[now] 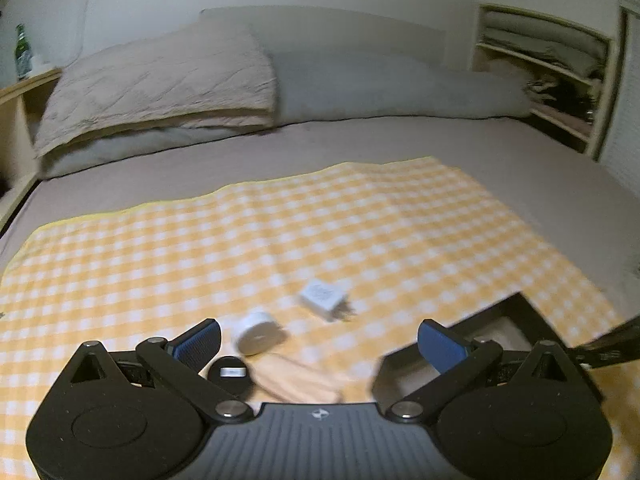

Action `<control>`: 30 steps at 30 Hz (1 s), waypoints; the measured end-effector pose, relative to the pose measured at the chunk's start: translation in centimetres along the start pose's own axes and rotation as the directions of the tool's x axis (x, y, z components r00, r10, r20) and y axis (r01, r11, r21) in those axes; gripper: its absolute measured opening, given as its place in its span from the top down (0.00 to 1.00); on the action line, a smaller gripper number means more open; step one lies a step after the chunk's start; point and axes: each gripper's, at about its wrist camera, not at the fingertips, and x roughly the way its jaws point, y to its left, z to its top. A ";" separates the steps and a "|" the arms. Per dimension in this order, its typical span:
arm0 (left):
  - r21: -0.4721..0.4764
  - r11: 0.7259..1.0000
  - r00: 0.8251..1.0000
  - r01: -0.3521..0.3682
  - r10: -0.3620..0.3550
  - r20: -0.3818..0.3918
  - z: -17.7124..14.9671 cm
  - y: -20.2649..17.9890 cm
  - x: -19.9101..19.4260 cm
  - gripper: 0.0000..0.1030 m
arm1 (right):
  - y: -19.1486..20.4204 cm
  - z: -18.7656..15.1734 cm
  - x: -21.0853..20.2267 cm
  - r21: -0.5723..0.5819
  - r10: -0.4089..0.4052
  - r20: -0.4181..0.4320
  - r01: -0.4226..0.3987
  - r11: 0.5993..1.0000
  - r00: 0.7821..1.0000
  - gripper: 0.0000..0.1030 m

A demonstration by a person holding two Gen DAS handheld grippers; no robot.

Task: Organize rigid objects
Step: 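Reach the left tool to the square wooden coaster and grasp it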

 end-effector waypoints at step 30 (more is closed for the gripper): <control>-0.005 0.994 0.907 -0.113 0.102 -0.408 -6.8 9.8 11.7 0.03 | 0.1 0.1 0.7 0.014 0.021 -0.048 -0.021 1.000 0.999 0.90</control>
